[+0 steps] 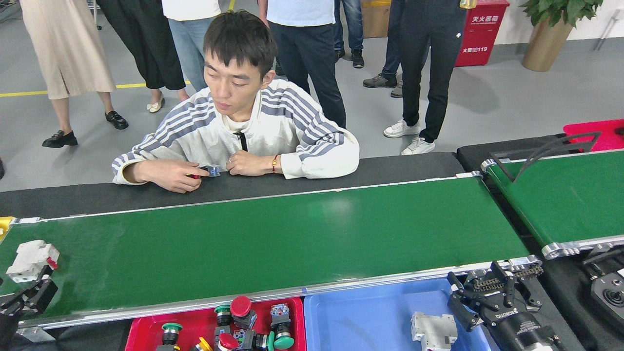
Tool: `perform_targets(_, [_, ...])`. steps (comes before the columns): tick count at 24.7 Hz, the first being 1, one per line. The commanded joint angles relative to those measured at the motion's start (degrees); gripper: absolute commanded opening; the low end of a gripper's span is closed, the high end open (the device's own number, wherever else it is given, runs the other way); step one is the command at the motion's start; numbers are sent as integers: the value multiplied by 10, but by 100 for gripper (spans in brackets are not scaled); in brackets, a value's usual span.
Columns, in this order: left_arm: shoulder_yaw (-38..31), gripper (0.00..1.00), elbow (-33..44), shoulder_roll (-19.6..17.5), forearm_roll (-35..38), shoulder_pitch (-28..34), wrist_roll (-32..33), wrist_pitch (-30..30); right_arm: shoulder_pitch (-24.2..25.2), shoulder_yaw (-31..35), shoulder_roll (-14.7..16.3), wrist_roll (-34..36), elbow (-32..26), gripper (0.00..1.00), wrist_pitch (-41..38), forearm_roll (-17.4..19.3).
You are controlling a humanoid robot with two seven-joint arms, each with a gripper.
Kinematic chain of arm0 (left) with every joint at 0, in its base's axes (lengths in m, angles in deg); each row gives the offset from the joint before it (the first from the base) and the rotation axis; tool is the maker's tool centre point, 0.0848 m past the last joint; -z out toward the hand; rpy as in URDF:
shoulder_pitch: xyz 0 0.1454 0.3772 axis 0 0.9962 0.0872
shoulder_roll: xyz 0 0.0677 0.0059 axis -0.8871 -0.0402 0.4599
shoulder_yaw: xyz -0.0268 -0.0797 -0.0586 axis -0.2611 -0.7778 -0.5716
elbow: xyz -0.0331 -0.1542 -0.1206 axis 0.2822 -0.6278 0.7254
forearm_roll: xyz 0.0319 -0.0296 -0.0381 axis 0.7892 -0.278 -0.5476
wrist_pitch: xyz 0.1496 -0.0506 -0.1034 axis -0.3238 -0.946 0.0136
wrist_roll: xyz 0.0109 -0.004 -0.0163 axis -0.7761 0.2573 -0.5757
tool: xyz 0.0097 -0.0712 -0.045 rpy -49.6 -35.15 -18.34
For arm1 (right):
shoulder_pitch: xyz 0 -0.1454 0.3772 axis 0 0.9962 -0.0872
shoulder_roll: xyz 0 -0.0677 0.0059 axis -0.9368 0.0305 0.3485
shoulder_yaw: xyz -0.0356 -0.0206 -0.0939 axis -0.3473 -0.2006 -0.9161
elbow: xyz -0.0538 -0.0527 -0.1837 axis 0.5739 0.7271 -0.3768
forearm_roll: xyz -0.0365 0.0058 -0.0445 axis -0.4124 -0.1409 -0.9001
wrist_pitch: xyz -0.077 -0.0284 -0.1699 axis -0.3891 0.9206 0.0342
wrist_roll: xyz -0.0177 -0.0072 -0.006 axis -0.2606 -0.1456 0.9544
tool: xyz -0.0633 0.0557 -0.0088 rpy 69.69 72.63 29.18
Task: Pick switch part from conveyor to tray
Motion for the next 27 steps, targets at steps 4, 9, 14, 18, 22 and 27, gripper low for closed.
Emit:
perform_targets(4, [59, 100, -62, -13, 0, -40, -42, -60, -34, -26, 7, 3, 16, 99, -3, 1])
perform_targets(9, [63, 57, -80, -7, -4, -48, -46, -98, -41, -34, 7, 3, 23, 99, -3, 1])
perform_targets(14, [64, 19, -81, -1, -32, -61, -46, -98, -41, -34, 8, 3, 23, 99, -3, 1])
perform_targets(18, [67, 16, -81, 6, -37, -62, -45, -102, -41, -34, 8, 3, 23, 99, -3, 1])
perform_targets(22, [70, 16, -70, 15, -36, -62, -45, -87, -38, -34, 7, 3, 23, 99, -3, 1])
perform_targets(27, [70, 15, 77, 25, -37, -27, -42, 25, -30, -23, 7, 3, 21, 99, 3, 1])
